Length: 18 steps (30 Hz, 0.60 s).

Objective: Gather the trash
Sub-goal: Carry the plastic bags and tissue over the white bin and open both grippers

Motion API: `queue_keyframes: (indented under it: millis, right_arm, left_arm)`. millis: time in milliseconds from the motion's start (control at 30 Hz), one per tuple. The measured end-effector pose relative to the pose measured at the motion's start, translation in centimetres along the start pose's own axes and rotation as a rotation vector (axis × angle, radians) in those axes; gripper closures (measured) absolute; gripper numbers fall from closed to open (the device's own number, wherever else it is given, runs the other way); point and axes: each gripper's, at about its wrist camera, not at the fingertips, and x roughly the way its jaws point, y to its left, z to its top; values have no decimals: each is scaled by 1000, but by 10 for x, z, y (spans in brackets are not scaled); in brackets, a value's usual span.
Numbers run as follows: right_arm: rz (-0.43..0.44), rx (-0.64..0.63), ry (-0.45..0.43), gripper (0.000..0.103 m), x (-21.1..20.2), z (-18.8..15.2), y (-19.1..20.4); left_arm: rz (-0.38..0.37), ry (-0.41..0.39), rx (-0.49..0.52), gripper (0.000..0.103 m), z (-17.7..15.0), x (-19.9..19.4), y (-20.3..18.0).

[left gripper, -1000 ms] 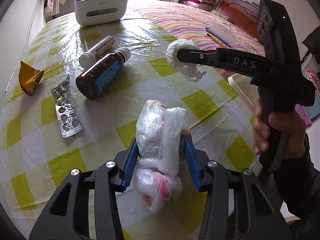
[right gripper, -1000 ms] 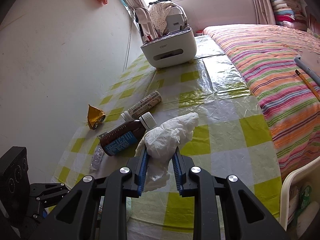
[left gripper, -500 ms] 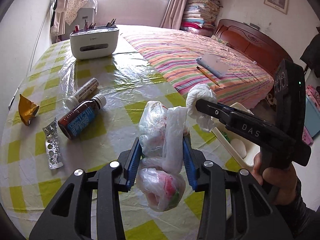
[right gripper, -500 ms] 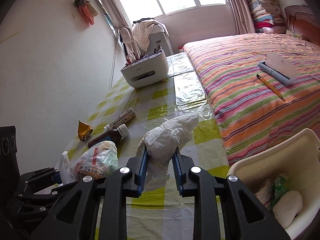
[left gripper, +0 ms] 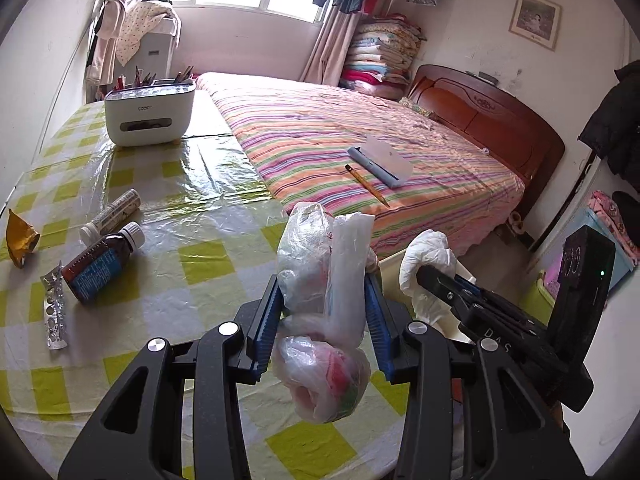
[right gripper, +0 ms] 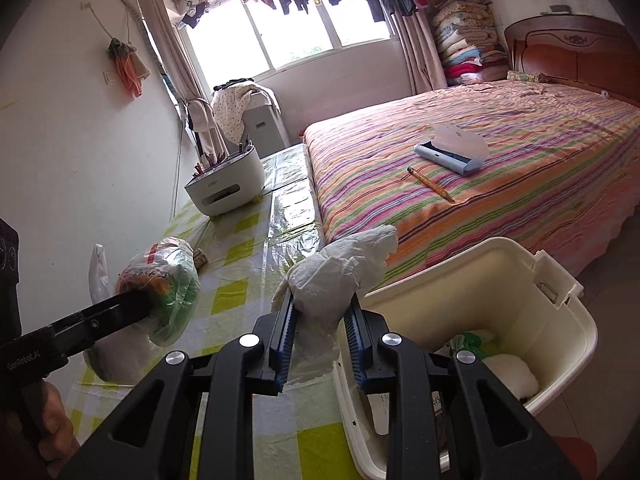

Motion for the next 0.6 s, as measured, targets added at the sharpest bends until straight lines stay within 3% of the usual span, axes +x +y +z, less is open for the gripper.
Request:
queue_keyframes:
  millis: [167,433,500,600]
  right_arm:
    - [-20,51,-30,80,-7,0,-17]
    - [-39,67,-60,77,-20,-1,-25]
    - [-35,89,-61,74,-22,-2,-30]
    - [-31,117,-46,58,-22,-3,-37]
  left_arm:
    - [-23,-23,53,63,4,-1,-23]
    - [-62,-38,36,63,10,5,-37]
    - [-62,-35,39,63,11,8,-40]
    - [-67,-21,31,63,11,15,-42]
